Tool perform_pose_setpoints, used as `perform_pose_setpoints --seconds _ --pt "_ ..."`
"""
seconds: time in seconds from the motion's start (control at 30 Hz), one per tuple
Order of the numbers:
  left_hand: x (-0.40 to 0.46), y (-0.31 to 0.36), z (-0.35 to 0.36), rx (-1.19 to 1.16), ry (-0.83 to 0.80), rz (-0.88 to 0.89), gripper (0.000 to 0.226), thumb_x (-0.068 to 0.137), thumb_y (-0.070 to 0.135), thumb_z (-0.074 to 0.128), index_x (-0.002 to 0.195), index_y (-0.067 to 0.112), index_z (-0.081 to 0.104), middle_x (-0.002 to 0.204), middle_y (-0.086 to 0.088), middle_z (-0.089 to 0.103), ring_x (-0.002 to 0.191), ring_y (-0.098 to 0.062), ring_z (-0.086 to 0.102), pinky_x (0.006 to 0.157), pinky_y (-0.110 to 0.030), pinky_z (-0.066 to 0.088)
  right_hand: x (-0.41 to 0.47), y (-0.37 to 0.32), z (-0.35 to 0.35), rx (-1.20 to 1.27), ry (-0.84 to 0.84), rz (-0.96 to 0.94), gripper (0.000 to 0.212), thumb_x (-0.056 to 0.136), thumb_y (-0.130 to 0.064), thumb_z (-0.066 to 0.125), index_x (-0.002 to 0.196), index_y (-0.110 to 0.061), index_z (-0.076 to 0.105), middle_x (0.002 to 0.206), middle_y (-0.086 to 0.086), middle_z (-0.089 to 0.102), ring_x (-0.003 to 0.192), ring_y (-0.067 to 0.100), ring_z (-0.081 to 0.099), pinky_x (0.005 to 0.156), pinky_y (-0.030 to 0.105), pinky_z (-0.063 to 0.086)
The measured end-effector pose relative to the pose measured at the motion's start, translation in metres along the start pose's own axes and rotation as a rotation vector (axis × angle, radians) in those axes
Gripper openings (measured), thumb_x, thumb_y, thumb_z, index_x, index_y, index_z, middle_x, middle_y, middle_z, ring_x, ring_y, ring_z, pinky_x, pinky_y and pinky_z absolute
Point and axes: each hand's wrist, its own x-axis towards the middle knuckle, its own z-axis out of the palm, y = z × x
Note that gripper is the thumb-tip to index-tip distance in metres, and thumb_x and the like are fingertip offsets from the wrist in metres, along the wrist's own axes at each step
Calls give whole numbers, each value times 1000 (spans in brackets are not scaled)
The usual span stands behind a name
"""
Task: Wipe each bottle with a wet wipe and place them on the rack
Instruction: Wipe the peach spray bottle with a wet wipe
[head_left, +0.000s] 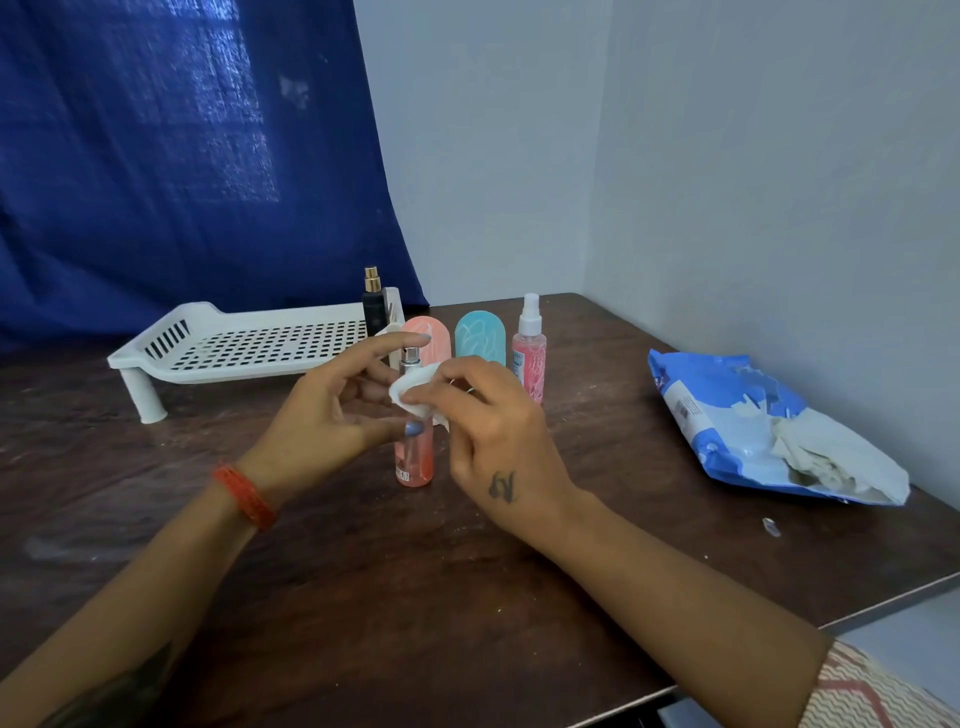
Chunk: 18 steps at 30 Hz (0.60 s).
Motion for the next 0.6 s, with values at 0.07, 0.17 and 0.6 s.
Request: perform_pose_setpoints --seconds 0.07,0.17,0.6 --pt "0 -1 -2 -5 -7 -8 71 67 -9 74 119 36 55 92 -1 64 91 -16 66 77 -24 56 -1 2 1 83 33 48 34 86 -19 43 99 -5 70 99 10 66 95 18 60 85 22 49" --pt "0 0 -4 9 -16 -21 72 68 -12 72 121 34 54 97 -9 60 92 -15 66 75 -19 55 -1 7 4 133 62 129 23 86 -13 50 96 -6 70 97 8 68 94 15 62 84 17 48" --pt "2 -1 -4 -32 -76 -41 71 69 -4 76 120 38 52 101 -5 63 98 -15 66 91 -37 53 -1 11 3 132 180 115 19 82 1 59 97 -4 70 97 9 67 95 12 59 86 13 46"
